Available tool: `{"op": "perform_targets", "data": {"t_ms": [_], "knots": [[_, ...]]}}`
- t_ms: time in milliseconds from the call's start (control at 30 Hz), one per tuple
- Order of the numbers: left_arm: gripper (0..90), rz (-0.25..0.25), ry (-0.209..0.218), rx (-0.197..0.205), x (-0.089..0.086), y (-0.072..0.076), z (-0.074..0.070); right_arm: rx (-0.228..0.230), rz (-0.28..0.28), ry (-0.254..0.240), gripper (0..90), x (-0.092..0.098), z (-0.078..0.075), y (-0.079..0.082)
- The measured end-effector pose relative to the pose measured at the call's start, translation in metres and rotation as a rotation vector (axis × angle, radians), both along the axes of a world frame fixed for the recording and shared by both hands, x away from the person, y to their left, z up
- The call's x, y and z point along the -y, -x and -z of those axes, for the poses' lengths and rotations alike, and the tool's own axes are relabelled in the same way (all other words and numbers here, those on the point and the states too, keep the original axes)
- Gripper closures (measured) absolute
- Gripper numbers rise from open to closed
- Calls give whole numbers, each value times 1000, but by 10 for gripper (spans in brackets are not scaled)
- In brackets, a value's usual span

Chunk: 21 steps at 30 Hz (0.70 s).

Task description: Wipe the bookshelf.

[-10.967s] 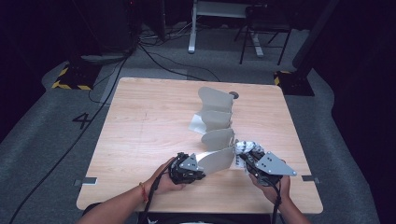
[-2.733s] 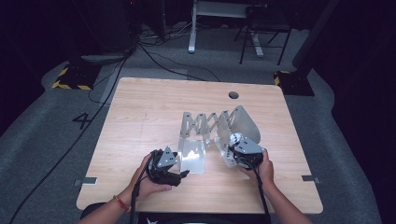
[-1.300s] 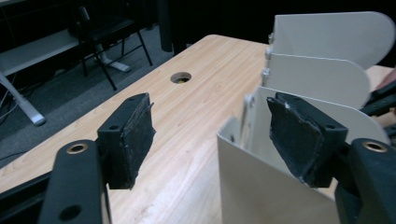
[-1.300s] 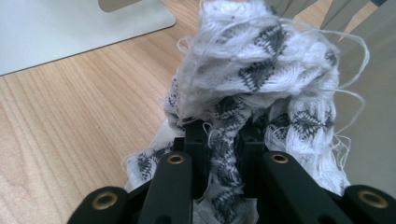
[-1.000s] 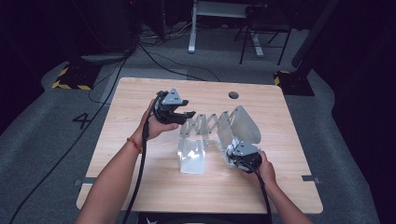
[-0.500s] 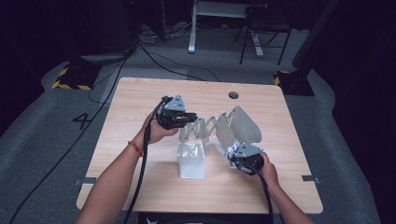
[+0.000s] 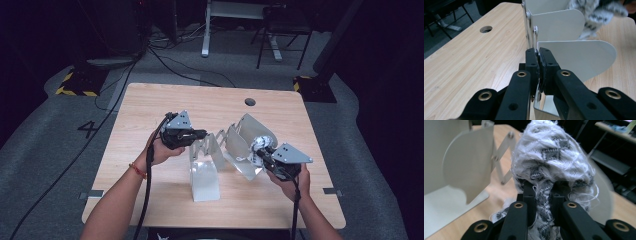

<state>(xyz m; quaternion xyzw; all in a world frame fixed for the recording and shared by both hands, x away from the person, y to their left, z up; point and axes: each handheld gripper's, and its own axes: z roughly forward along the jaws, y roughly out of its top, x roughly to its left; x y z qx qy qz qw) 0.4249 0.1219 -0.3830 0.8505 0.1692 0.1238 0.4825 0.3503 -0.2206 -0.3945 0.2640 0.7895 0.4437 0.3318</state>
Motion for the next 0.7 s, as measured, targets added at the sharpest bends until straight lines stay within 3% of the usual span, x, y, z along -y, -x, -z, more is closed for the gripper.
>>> {"op": "perform_targets", "data": {"t_ms": [67,167,300,467,700], "knots": [[866,-4,15,0,-1,0,1,25,10,10,806,-3,-7,-6],[867,-12,31,5,-1,1,2,10,3,34,805,-10,-7,-17],[866,-22,18,28,0,3,2,-5,-28,122,807,-23,7,-23],[866,-30,22,25,1,4,3,-24,-42,108,810,-22,16,-25],[866,-31,39,21,0,4,4,-101,-69,174,814,-23,50,-29]]}}
